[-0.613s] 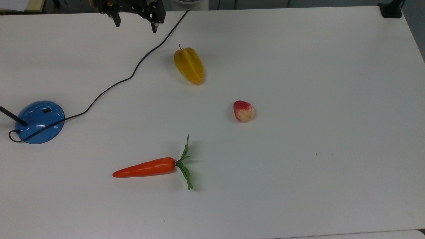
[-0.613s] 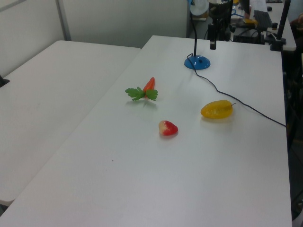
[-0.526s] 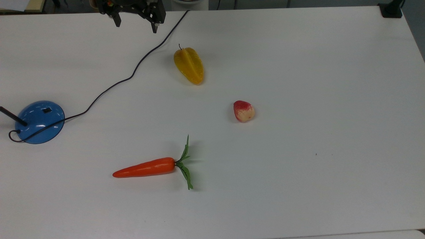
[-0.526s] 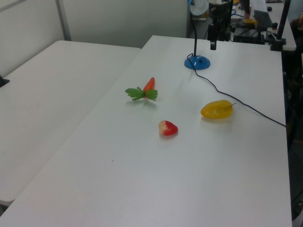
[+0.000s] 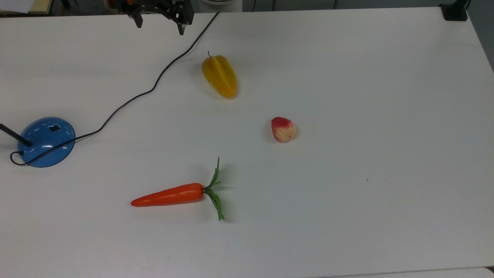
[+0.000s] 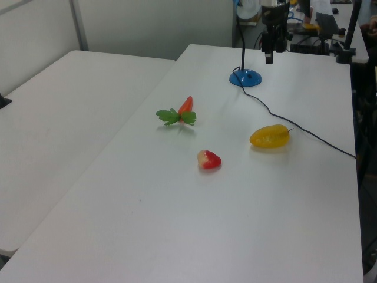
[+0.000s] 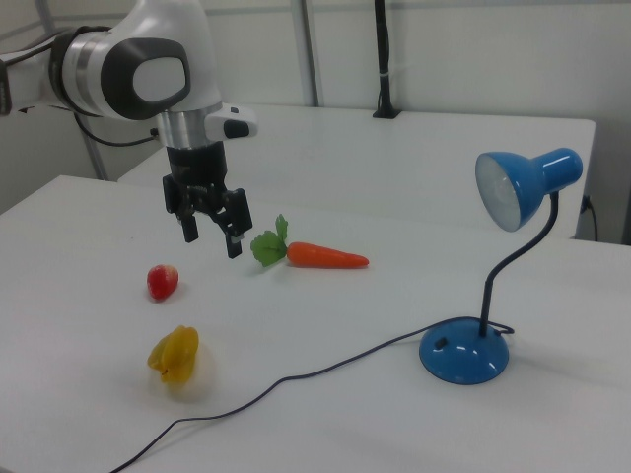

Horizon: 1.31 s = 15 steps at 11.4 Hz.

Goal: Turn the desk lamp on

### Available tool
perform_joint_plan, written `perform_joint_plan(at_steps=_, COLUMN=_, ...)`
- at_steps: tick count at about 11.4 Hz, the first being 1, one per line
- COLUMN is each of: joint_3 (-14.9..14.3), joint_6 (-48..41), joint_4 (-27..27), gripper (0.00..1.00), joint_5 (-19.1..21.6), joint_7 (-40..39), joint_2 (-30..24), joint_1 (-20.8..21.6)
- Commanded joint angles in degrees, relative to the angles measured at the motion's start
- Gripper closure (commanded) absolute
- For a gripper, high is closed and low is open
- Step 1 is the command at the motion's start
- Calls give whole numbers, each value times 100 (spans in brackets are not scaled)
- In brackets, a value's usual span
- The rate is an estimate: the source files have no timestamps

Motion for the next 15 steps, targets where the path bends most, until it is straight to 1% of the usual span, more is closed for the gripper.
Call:
perform_joint_plan(at_steps=1, joint_3=73, joint_6=-32, joint_4=-53, gripper=0, joint_5=-24, joint_7=-20, joint_2=-79, joint_1=-60)
perform_joint_plan(at_steps=3, joint_3=73, joint_6=-58, joint_4=-53, gripper=1, joint_5=-24, joint_7=-20, joint_2=-79, joint_1=-60)
perform_joint_plan(at_steps=4, joint_3=73, joint_6=-93, joint_4=-70, gripper=18, joint_5=-32, joint_7=-29, joint_2=-79, joint_1=-60)
perform_joint_plan(at_steps=5, joint_3=73, joint_6=-93, joint_4=-70, gripper=44, joint_5=-24, joint_7=-21, joint_2=-88, joint_1=-60)
perform_joint_plan(at_steps=6, joint_3=73, joint_6=-76, joint_4=-79, gripper=64, joint_5=-24, joint_7=-20, joint_2=-88, joint_1=-78)
perform_joint_plan(at_steps=7, joint_3=73, joint_6=-67, joint_4=-97, gripper=79, joint_5=-24, joint_7=-20, joint_2=-96, joint_1=-78)
perform_joint_plan(at_steps=8, joint_3=73, joint_6=-23, joint_4=-97, gripper=91, joint_5=-24, joint_7=-20, joint_2=-88, joint_1=-78)
perform_joint_plan(at_steps=9, joint_3=73, joint_6=160, joint_4=-105, gripper=95, joint_5=-24, joint_7=-20, joint_2=-79, joint_1=-87)
perform_joint_plan(at_steps=10, joint_3=73, joint_6=536, joint_4=-245, gripper=97, joint_5=-15, joint_7=127, joint_2=-70, joint_1=-156)
perform_joint_plan(at_steps=11, joint_3=73, joint_6=1140, joint_4=-455, gripper=100, joint_5=-50, joint_7=512, joint_2=-53, joint_1=-183)
perform_joint_plan(at_steps=12, joint_3=64, joint_6=1781, joint_4=-692, gripper=100, joint_5=-102, joint_7=898, joint_2=-9, joint_1=-262)
perform_joint_plan(at_steps=13, joint_3=47, joint_6=2179, joint_4=-816, gripper=100, joint_5=-164, joint_7=1050, joint_2=17, joint_1=-402)
perform_joint_plan(at_steps=15, joint_3=-58, joint_6=2551, joint_4=-853, gripper=100, joint_5=-199, joint_7=1052, joint_2=158, joint_1=-622)
